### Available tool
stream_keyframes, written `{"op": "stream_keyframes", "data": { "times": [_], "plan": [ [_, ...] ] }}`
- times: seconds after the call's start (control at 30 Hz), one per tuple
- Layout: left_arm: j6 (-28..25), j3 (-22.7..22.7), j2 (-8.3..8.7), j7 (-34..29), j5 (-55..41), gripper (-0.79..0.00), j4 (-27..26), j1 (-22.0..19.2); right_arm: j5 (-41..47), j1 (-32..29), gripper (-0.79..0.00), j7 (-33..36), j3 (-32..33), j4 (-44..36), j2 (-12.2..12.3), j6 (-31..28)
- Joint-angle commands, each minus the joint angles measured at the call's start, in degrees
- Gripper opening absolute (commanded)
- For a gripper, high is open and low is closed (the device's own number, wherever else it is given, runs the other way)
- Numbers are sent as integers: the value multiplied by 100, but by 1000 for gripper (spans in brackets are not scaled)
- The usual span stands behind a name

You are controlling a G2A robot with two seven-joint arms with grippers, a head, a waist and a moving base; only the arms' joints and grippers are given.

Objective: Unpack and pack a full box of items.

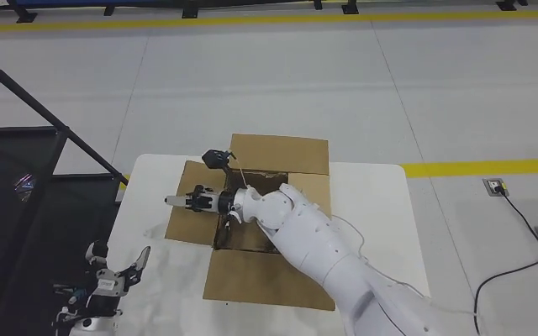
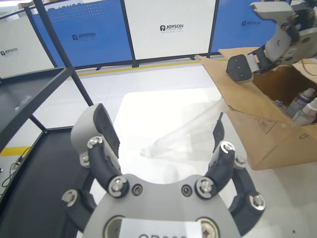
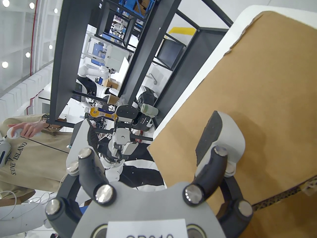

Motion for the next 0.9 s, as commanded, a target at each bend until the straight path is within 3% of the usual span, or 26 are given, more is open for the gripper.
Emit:
{"op": "stream_keyframes", "data": {
  "times": [0.0,0.23,0.37,0.5,0.67,0.77,0.87],
  "plan": [
    [-62,-48,6,8,78,0,-312,100,48,-16,0,-23,152,49,121,-454],
    [-376,-65,20,-260,225,0,-1428,356,-19,-223,0,-373,684,221,702,-2104],
    [-596,174,29,-571,433,0,-1908,312,-149,-594,0,-541,1124,-499,1189,-2104],
    [-742,561,32,-1040,679,0,-2194,136,-670,-1486,0,-791,1966,-1967,1864,-2104],
    [-1071,1234,28,-1951,731,0,-2198,-384,-1484,-3609,0,-790,3660,-4886,2638,-1963],
    [-1075,1633,3,-2530,578,0,-2111,-722,-1596,-4609,0,-674,4302,-6267,2830,-1511],
    [-1007,1757,-9,-2784,496,0,-2088,-867,-1629,-4974,0,-664,4538,-6745,2887,-1215]
  ]
}}
